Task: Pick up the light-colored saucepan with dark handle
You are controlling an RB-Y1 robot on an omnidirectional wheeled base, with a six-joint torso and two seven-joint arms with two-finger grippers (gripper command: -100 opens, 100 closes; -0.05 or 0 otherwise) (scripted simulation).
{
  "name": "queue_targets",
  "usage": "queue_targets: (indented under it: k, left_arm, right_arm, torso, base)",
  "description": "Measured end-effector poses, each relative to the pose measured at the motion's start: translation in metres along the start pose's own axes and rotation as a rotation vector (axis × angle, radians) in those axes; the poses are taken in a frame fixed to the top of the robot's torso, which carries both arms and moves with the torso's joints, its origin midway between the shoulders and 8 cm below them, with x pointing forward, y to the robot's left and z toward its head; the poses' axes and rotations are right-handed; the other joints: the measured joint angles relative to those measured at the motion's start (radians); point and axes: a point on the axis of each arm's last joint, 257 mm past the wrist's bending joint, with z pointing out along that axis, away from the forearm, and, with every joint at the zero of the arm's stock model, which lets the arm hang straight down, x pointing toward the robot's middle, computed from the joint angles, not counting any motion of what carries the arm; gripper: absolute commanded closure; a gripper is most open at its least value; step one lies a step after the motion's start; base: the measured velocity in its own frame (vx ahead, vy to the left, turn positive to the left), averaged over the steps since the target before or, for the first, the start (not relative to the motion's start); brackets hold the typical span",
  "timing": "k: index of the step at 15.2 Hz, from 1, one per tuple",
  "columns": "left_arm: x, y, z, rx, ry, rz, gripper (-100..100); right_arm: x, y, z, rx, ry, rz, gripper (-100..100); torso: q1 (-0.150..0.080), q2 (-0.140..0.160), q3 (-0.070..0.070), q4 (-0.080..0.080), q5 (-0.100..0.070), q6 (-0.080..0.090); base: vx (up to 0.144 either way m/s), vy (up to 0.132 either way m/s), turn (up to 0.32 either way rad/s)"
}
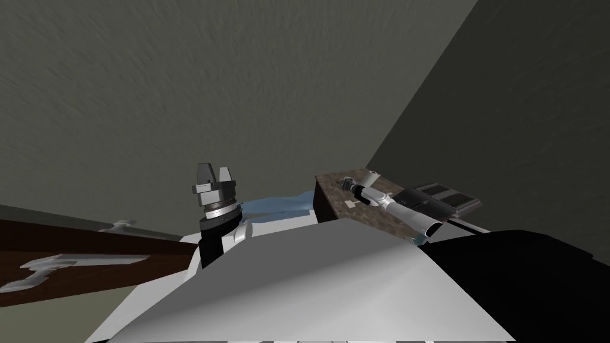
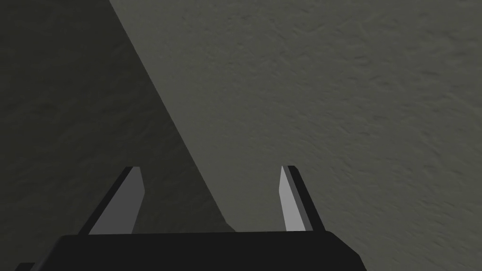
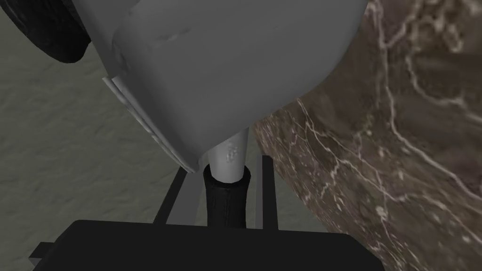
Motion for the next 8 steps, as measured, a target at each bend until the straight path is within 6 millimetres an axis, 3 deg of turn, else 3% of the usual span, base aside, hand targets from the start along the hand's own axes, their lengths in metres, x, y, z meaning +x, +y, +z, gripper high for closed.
queue_targets:
  k: [4, 8]
  left_arm:
    - [0.000, 0.000, 0.000, 0.000, 0.000, 0.000, 0]
    - [0.000, 0.000, 0.000, 0.000, 0.000, 0.000, 0]
  right_arm:
    - [-0.003, -0.003, 0.010, -0.014, -0.019, -0.005, 100]
    - [-0.010, -0.003, 0.024, -0.043, -0.053, -0.028, 100]
  torso:
    - [0.007, -0.006, -0.003, 0.000, 0.002, 0.002]
    - [0.007, -0.005, -0.002, 0.000, 0.003, 0.001]
  base:
    - [0.092, 0.093, -0.315]
    - [0.065, 0.068, -0.224]
